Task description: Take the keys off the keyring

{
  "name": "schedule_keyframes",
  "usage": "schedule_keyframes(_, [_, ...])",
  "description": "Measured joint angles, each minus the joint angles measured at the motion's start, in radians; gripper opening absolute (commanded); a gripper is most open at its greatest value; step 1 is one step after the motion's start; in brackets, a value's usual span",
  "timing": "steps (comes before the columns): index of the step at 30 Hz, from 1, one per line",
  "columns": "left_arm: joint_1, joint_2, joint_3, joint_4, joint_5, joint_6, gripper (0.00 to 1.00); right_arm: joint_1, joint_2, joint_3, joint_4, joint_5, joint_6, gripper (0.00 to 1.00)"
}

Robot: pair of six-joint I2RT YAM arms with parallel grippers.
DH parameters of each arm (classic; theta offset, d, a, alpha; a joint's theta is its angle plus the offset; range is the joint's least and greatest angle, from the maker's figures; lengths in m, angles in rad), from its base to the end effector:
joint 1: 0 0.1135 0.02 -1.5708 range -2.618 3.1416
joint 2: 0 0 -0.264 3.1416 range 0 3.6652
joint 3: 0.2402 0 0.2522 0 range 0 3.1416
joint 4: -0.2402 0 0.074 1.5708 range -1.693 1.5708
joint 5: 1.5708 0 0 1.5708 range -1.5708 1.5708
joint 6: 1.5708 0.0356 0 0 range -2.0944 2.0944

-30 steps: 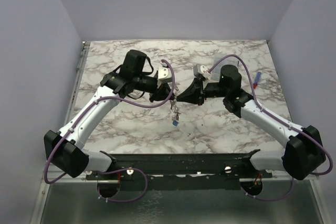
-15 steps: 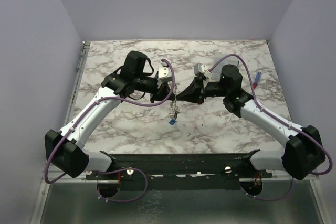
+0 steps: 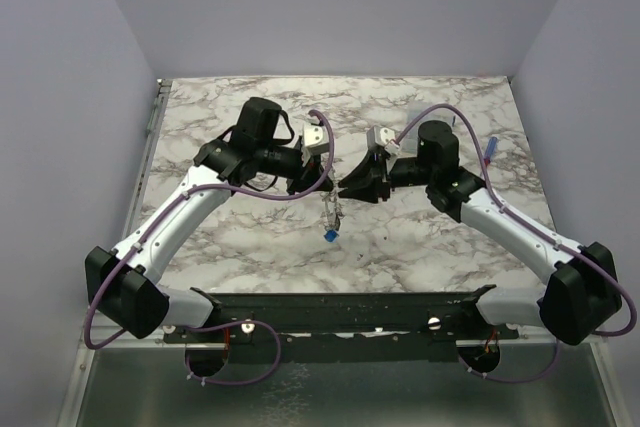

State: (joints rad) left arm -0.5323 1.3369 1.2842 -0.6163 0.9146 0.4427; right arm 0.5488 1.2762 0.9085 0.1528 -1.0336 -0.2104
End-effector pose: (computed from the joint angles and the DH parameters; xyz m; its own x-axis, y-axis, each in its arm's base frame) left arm 0.2284 -0.1673 0.3580 -0.1208 0.3745 -0.9193 0.9926 0.0551 -0.1080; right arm 0.2260 0.1740 0.3144 0.0274 -0.1085 -0.9937 -0.9994 -0.0245 -0.0249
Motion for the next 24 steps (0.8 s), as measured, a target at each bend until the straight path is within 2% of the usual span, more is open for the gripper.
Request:
schedule_keyframes(4, [0.0, 0.001, 0.006, -0.016, -0.012, 0.009, 0.0, 0.0, 0.0, 0.026, -0.08, 0.0, -0.045, 0.42])
schedule_keyframes(10, [-0.007, 0.016, 0.029, -0.076, -0.037, 0.08, 0.0, 0.0, 0.001, 0.104, -0.201, 0.0, -0.105, 0.42])
schedule_keyframes(24, [-0.085, 0.04, 0.055, -0.195, -0.11, 0.232, 0.0, 0.018, 0.079, 0.179, -0.345, 0.0, -0.12, 0.39])
